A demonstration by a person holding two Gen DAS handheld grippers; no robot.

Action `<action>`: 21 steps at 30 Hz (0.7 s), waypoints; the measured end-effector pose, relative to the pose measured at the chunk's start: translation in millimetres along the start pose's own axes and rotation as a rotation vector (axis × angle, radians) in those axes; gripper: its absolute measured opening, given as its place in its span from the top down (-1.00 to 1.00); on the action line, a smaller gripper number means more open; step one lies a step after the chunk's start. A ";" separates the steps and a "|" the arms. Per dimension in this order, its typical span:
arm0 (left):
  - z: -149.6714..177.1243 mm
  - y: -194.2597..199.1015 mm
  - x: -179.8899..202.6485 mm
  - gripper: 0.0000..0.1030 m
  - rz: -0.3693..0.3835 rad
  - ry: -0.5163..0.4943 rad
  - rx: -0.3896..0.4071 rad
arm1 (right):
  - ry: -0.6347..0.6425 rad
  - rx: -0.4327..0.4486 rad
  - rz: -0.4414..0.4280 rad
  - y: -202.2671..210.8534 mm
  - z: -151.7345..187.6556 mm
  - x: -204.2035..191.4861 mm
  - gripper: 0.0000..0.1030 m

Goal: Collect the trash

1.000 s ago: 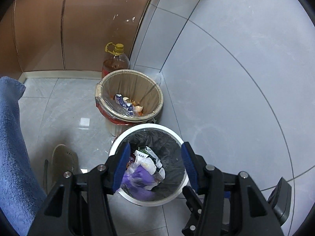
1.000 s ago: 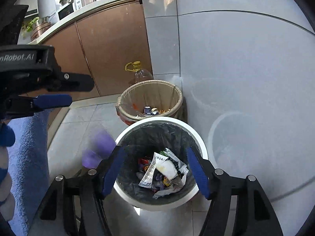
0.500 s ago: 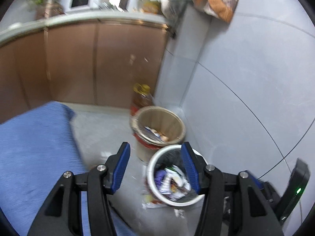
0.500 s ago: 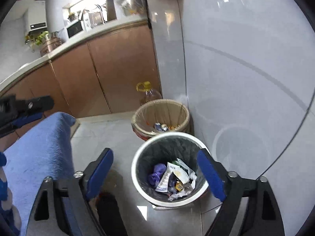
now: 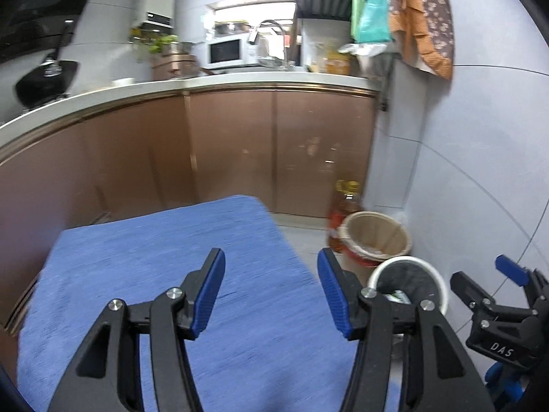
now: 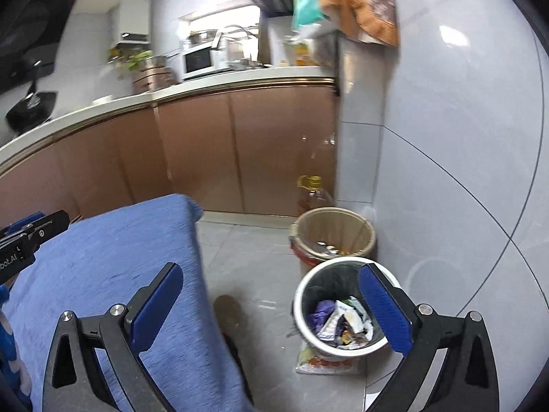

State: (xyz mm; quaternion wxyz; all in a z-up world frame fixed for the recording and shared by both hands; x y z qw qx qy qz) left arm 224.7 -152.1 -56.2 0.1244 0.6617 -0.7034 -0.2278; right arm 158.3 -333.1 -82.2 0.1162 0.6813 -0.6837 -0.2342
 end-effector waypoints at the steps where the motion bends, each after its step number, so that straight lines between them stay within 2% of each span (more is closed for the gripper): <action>1: 4.5 4.3 -10.9 -0.06 -0.022 0.009 0.006 | 0.009 -0.002 -0.011 -0.5 2.5 -7.9 -1.00; 9: 24.4 22.5 -55.7 -0.06 -0.151 0.059 0.043 | 0.074 0.012 -0.047 -2.9 17.8 -51.0 -1.00; 21: 39.7 26.7 -69.5 -0.06 -0.228 0.076 0.045 | 0.074 0.055 -0.016 5.0 25.9 -56.7 -1.00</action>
Point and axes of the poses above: each gripper's, at about its wrist camera, not at the fingertips, and y roughly against the way its jaws point, x to its right, z to its underside, the point moved 8 cm from there along -y, roughly the way its jaws point, and after that the axes turned 13 degrees about -z, right-handed, at the moved point
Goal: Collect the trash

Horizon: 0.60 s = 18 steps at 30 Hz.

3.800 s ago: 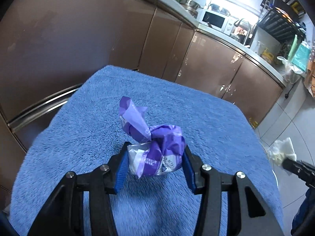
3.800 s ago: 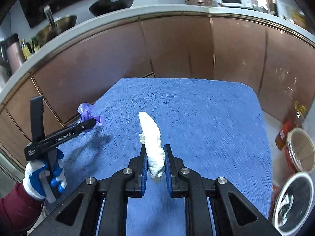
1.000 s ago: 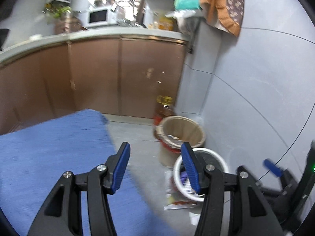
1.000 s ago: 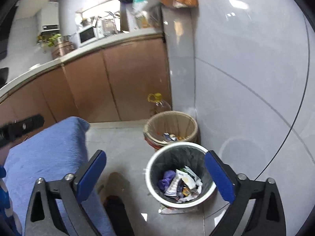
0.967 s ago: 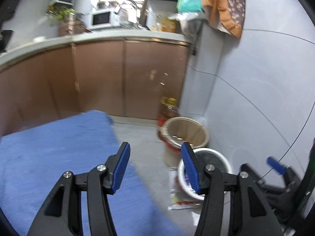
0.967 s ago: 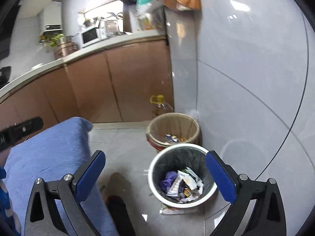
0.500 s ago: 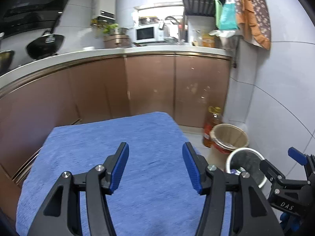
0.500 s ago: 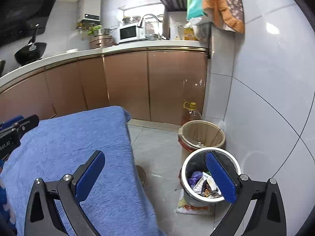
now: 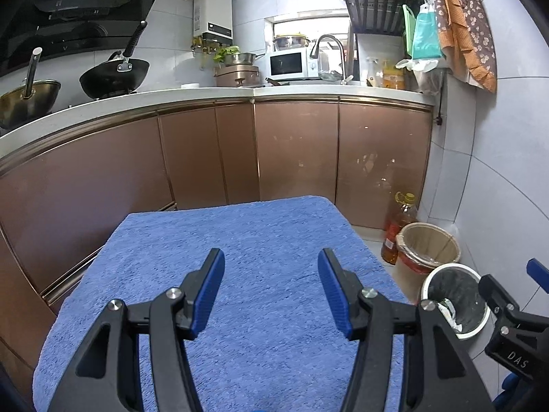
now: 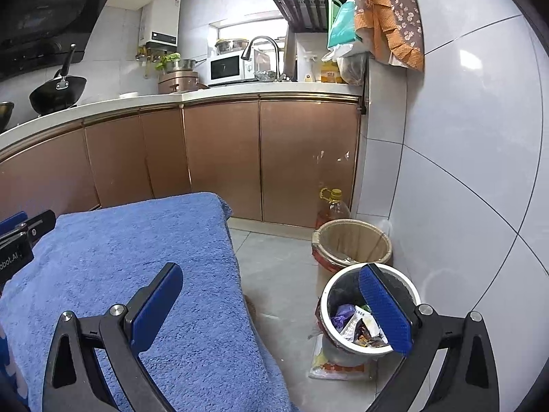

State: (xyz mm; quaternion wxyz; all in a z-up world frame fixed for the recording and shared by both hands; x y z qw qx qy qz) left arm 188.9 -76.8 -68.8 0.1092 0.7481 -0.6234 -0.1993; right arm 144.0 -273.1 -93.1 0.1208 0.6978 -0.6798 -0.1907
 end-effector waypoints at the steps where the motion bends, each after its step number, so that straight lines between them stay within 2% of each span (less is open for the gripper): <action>1: 1.1 -0.1 0.4 -0.06 -0.003 -0.001 0.000 | 0.001 0.000 0.003 -0.3 0.7 -0.1 -1.00; 18: -7.8 15.7 5.0 -0.07 -0.068 0.001 0.065 | -0.020 0.067 0.043 19.4 -5.7 5.4 -1.00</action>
Point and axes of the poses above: each gripper's, at about its wrist camera, not at the fingertips, and y roughly against the way its jaws point, x to its right, z to its underside, the point moved 8 cm from there along -y, roughly the way its jaws point, and after that the axes turned 13 degrees about -z, right-handed, at the moved point
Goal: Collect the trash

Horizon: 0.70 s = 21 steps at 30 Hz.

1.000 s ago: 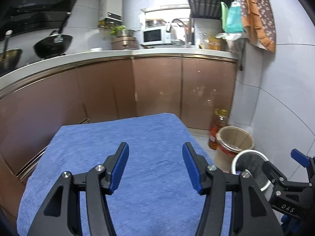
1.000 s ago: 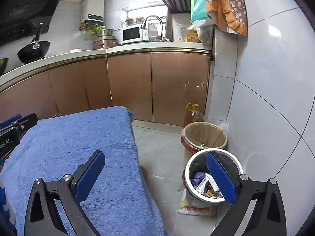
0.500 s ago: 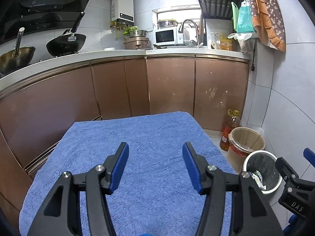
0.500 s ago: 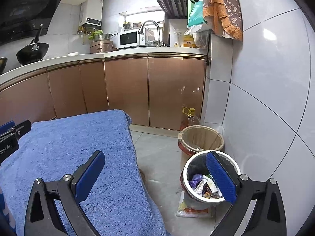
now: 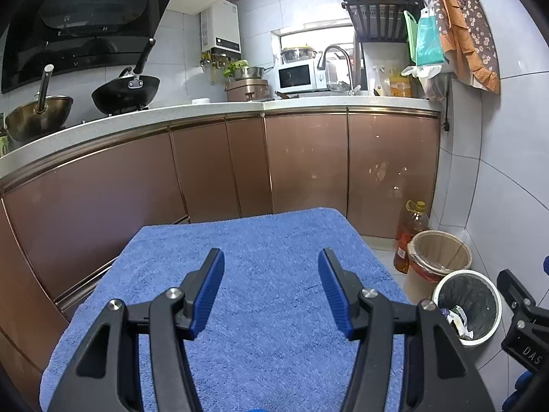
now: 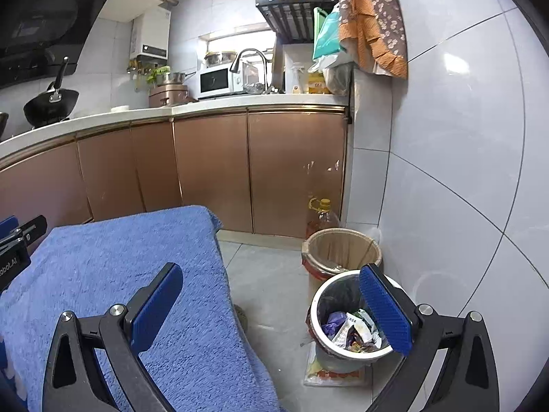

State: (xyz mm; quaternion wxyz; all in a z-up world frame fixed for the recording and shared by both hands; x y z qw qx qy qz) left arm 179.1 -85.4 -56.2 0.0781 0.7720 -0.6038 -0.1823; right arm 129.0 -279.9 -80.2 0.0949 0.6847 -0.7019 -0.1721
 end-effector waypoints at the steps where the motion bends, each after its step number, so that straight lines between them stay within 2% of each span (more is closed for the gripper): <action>1: -0.8 1.3 -0.2 -0.07 -0.002 0.002 0.004 | -0.002 0.004 0.002 1.6 -0.3 0.4 -1.00; 7: -4.9 7.9 -3.5 -0.10 -0.018 0.015 0.028 | -0.010 0.033 0.006 10.5 -3.9 4.1 -1.00; 21: -0.1 10.3 -3.1 -0.10 -0.026 0.018 0.018 | -0.015 0.052 0.004 18.5 -5.5 6.7 -1.00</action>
Point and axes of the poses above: each gripper's, at about its wrist camera, not at the fingertips, and y roughly against the way its jaws point, x to its right, z to its underside, the point moved 8 cm from there along -y, roughly the way its jaws point, and after that the axes turned 13 degrees about -z, right-handed, at the moved point
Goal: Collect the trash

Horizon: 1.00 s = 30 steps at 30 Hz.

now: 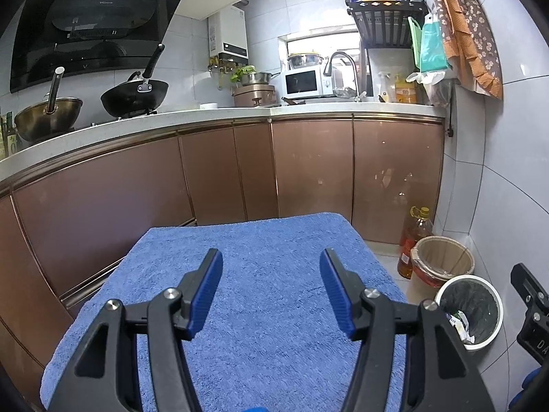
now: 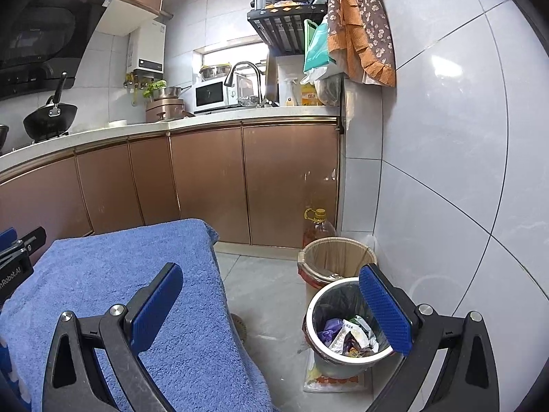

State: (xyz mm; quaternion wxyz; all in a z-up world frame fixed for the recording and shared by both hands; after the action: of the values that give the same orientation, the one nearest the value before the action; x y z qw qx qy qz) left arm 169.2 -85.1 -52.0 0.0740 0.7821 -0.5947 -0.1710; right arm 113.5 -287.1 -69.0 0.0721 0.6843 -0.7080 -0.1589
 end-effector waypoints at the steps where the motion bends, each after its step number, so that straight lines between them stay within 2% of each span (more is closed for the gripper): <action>1: -0.4 0.9 0.1 -0.10 0.001 0.001 0.002 | -0.001 0.002 0.000 0.5 0.0 -0.2 -1.00; 30: 0.9 8.9 12.7 -0.11 0.046 -0.010 0.004 | -0.043 0.021 0.020 7.4 2.8 19.2 -1.00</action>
State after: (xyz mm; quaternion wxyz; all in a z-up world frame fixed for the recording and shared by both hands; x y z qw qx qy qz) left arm 163.8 -99.6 -52.3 0.0734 0.7675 -0.6131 -0.1721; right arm 104.6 -305.6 -71.4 0.0511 0.6744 -0.7177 -0.1656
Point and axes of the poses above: each gripper's, at about its wrist camera, not at the fingertips, and y roughly against the way its jaws point, x to its right, z to its underside, the point moved 8 cm from there along -y, roughly the way its jaws point, and after that the axes turned 13 degrees about -z, right-handed, at the moved point
